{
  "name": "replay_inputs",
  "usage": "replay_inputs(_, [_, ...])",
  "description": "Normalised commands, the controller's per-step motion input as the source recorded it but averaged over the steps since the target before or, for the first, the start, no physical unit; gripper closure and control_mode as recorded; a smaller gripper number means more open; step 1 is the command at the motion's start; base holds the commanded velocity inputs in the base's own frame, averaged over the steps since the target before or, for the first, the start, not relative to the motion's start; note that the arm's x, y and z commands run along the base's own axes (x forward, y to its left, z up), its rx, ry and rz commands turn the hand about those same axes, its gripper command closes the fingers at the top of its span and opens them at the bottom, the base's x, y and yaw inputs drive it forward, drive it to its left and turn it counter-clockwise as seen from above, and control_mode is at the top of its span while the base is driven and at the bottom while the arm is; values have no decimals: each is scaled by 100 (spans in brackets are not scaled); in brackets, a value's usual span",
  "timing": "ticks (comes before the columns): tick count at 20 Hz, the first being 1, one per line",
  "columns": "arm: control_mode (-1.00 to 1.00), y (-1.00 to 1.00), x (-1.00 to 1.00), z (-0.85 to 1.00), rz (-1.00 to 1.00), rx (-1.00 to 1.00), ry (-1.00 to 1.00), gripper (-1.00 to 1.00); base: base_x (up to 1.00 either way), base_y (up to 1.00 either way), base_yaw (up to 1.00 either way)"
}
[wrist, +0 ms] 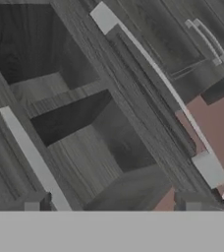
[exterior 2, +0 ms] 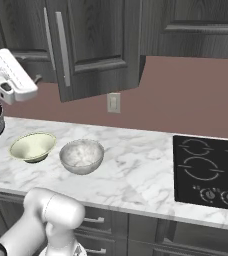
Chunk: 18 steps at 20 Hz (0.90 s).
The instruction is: Open the cabinet. Pick the bowls from the counter and place them in the cabinet. Then close the cabinet.
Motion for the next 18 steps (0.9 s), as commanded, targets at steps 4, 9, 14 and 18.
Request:
replay_inputs(4, [-100,-2,61,-9,0,0,0,-100,0,0,0])
replay_inputs(9, [-100,-8,56,-8,0,1,1,-100,0,0,0])
replay_inputs(14, [-100,-8,51,-6,0,2,0,-100,0,0,0])
replay_inputs(18, [-100,-8,48,-10,0,2,1,-100,0,0,0])
